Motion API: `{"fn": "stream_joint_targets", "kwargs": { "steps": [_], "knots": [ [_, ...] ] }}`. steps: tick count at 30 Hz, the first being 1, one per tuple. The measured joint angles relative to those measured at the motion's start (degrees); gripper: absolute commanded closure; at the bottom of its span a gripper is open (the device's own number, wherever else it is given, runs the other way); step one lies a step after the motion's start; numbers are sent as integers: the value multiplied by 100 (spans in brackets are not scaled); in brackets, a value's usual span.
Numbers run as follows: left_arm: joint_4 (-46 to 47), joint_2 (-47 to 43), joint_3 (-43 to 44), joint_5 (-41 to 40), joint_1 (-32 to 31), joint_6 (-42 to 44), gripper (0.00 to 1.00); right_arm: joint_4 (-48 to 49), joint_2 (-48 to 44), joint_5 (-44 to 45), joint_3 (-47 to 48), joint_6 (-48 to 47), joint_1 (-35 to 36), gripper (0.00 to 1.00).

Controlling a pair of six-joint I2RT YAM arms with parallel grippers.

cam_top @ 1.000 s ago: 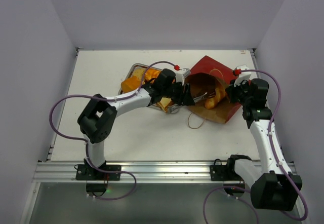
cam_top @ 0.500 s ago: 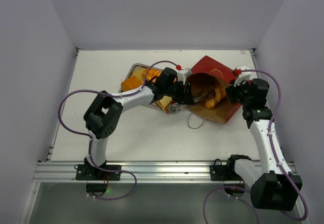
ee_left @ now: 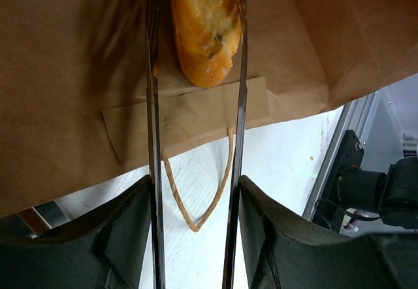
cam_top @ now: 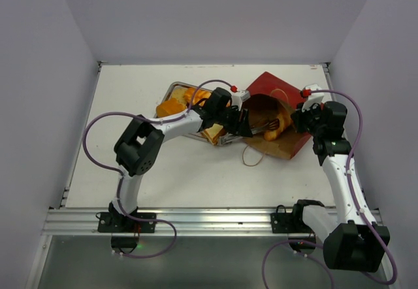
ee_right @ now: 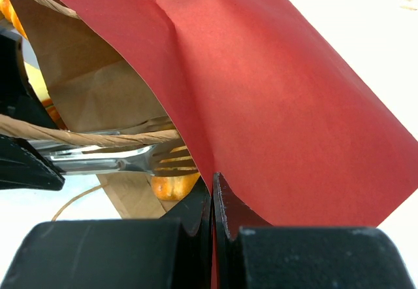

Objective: Take the fake bread out of the paper bag

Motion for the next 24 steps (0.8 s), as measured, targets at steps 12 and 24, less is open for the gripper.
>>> {"fn": "stream_joint_targets", "kwargs": {
  "steps": [12,24],
  "knots": [
    [-79,199,212,203,2,-33,46,0,0,0,0,0,0,99],
    [-11,293,212,402,7,-238,81,-2,0,0,0,-7,0,99]
  ]
}}
